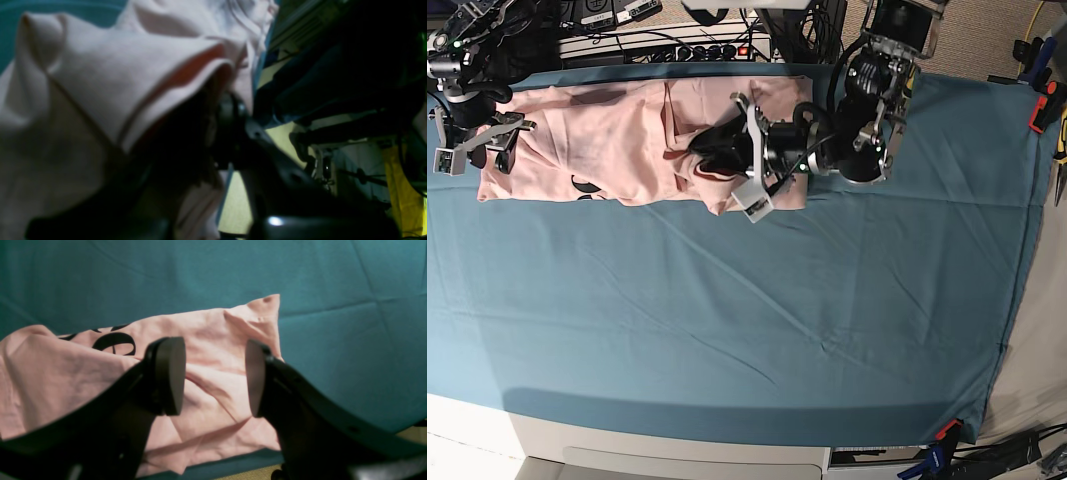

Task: Fold the T-shirt properly
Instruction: 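Drag the shirt end with the left gripper toward the right gripper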

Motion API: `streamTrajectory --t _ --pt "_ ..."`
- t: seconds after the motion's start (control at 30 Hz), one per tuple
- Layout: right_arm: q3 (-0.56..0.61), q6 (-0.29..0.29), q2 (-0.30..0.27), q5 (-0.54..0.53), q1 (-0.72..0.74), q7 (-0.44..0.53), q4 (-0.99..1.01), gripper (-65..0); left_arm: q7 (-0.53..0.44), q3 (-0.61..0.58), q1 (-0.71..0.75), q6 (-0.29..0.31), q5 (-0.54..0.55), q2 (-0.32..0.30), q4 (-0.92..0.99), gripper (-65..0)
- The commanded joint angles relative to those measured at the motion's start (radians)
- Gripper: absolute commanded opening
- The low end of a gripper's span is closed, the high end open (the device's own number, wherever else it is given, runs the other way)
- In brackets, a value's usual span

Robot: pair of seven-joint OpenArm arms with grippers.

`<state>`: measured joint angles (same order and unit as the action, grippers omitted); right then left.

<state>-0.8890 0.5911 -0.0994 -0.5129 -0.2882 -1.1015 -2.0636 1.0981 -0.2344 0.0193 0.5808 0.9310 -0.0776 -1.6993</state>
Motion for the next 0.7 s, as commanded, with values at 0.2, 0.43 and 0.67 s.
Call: streamTrajectory --t 0.2,0.43,0.67 --pt "-0.002 -0.005 -0.014 -0.013 0.003 0.03 -0.016 -35.9 -0.023 0.001 -0.018 -0.015 0.026 0.005 0.019 -65.0" --pt "-0.002 -0.005 -0.014 -0.014 0.003 0.031 -0.016 -35.9 -0.022 0.001 -0.016 -0.015 0.027 0.006 0.019 -65.0" --pt "-0.002 -0.005 -0.014 -0.014 0.003 0.032 -0.016 -35.9 -0.015 0.001 -0.016 -0.015 0.06 0.006 0.019 -65.0"
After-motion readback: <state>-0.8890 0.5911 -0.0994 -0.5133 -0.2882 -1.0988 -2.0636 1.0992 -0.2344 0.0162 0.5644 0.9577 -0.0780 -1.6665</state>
